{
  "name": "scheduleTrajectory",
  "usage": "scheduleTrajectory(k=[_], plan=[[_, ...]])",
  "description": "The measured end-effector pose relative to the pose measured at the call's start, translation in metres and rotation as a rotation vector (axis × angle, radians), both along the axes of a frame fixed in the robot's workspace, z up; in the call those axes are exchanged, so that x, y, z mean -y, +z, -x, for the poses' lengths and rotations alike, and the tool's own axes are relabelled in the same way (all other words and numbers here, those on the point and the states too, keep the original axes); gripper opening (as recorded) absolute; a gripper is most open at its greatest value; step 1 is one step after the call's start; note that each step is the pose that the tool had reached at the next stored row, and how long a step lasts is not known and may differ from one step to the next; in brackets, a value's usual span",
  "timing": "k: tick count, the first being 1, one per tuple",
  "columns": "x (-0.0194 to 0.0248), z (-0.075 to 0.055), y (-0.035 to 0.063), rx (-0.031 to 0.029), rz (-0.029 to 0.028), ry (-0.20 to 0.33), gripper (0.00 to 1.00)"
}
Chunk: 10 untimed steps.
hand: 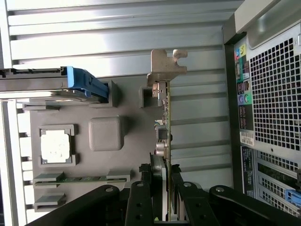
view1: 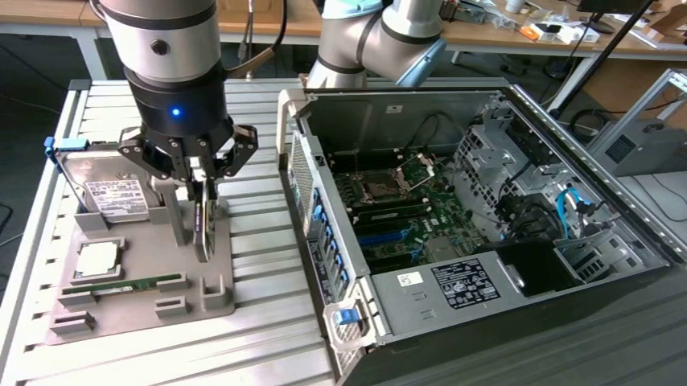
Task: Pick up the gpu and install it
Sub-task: 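Pick up the gpu and move the gpu toward the slot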
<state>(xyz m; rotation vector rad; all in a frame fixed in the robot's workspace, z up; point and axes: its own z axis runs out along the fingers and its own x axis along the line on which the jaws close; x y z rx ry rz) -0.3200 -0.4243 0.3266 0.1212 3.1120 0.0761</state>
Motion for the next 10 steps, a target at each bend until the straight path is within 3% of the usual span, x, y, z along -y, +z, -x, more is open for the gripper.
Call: scheduleTrajectory(k=[10], plan=[[0.0000, 0.0000, 0.0018, 0.0000, -0.0002, 0.000, 0.27]])
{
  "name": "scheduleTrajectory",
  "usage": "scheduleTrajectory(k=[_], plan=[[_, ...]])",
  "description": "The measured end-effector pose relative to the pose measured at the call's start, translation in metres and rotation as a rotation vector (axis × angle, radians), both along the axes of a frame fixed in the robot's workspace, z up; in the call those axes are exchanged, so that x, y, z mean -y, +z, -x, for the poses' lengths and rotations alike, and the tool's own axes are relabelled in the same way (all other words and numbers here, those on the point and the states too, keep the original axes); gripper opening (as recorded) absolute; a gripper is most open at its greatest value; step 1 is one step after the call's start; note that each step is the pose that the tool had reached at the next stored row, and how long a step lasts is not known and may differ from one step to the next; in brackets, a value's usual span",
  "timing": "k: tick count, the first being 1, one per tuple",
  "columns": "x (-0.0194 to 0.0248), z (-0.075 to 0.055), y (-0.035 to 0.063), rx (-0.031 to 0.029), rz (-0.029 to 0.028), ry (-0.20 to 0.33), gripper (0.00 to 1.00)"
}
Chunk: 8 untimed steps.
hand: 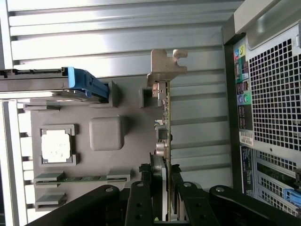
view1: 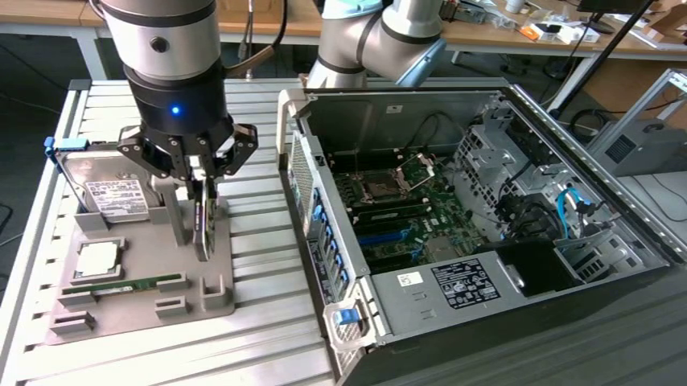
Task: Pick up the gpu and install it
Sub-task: 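Pick up the gpu and move the gpu toward the slot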
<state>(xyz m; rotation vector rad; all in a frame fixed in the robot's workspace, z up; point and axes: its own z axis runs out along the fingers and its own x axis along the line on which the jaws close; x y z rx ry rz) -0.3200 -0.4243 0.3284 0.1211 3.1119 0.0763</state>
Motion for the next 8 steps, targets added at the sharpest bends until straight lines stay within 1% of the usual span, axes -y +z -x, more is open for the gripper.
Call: scheduleTrajectory(k=[8], plan=[[0.0000, 0.0000, 0.0017, 0.0000, -0.0001, 0.000, 0.27]])
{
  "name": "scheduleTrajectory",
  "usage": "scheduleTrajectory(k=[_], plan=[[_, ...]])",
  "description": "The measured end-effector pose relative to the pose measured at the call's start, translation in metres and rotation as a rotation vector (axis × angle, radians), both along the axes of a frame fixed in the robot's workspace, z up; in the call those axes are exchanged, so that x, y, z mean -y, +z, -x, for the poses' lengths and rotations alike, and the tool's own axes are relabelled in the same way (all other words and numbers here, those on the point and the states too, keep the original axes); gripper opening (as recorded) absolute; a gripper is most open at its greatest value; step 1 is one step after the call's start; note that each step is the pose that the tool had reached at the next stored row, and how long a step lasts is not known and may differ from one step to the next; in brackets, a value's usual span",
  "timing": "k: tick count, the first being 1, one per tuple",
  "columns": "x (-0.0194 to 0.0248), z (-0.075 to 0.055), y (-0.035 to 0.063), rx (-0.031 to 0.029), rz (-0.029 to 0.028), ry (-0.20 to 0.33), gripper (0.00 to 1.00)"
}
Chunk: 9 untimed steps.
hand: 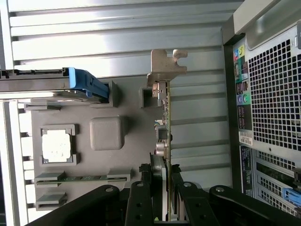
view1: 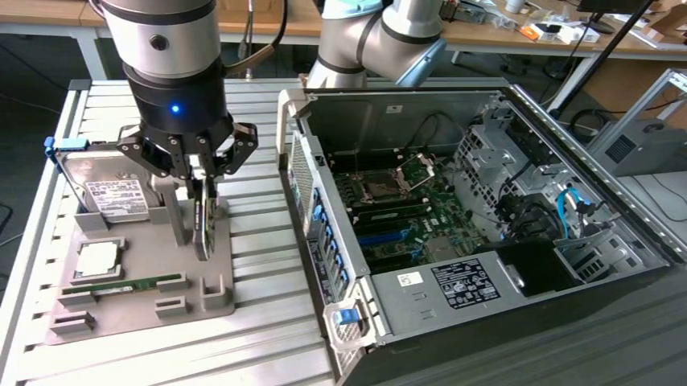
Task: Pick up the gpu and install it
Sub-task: 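Pick up the gpu and move the gpu toward the slot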
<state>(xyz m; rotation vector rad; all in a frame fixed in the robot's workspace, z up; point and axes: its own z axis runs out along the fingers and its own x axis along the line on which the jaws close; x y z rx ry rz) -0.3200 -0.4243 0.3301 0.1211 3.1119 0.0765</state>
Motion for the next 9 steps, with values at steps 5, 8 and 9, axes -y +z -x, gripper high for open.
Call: scheduleTrajectory(k=[5, 8, 9], plan=[[0.0000, 0.0000, 0.0011, 0.0000, 0.0000, 0.000, 0.27], [0.0000, 0.0000, 0.0017, 0.0000, 0.0000, 0.000, 0.27], [0.0000, 0.0000, 0.0019, 0.0000, -0.0001, 0.000, 0.27]])
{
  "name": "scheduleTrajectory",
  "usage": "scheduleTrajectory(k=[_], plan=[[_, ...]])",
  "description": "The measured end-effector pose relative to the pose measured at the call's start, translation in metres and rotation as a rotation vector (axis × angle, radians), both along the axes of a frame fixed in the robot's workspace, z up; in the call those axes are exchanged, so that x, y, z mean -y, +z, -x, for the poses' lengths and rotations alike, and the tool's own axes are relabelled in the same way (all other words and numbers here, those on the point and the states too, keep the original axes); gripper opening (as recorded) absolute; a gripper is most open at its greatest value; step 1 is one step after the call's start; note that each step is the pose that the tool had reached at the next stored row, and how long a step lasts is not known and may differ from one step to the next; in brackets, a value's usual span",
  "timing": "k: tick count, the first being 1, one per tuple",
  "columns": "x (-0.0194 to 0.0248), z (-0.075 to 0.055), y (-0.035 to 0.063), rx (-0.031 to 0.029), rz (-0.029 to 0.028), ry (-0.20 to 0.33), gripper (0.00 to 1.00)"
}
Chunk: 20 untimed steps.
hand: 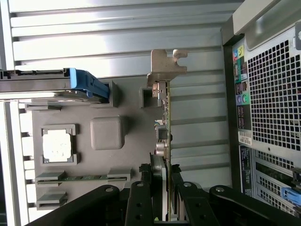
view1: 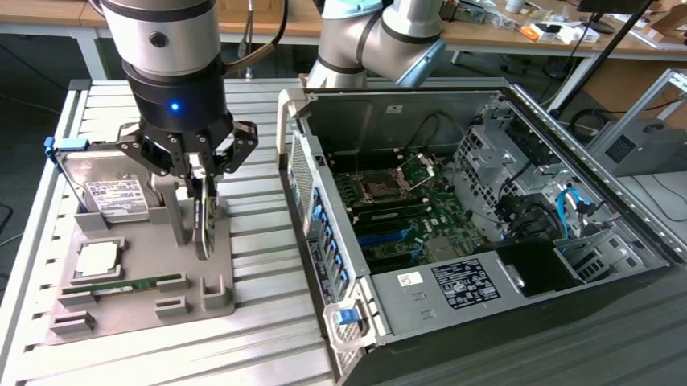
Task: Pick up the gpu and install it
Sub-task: 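Pick up the gpu and move the gpu toward the slot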
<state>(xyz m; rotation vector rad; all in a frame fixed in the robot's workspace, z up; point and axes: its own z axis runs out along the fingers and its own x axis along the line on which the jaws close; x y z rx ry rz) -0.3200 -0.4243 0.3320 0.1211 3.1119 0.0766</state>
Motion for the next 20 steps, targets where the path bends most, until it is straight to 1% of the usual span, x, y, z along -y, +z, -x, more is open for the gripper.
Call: scheduleTrajectory(k=[20], plan=[[0.0000, 0.0000, 0.0048, 0.0000, -0.0003, 0.000, 0.27]])
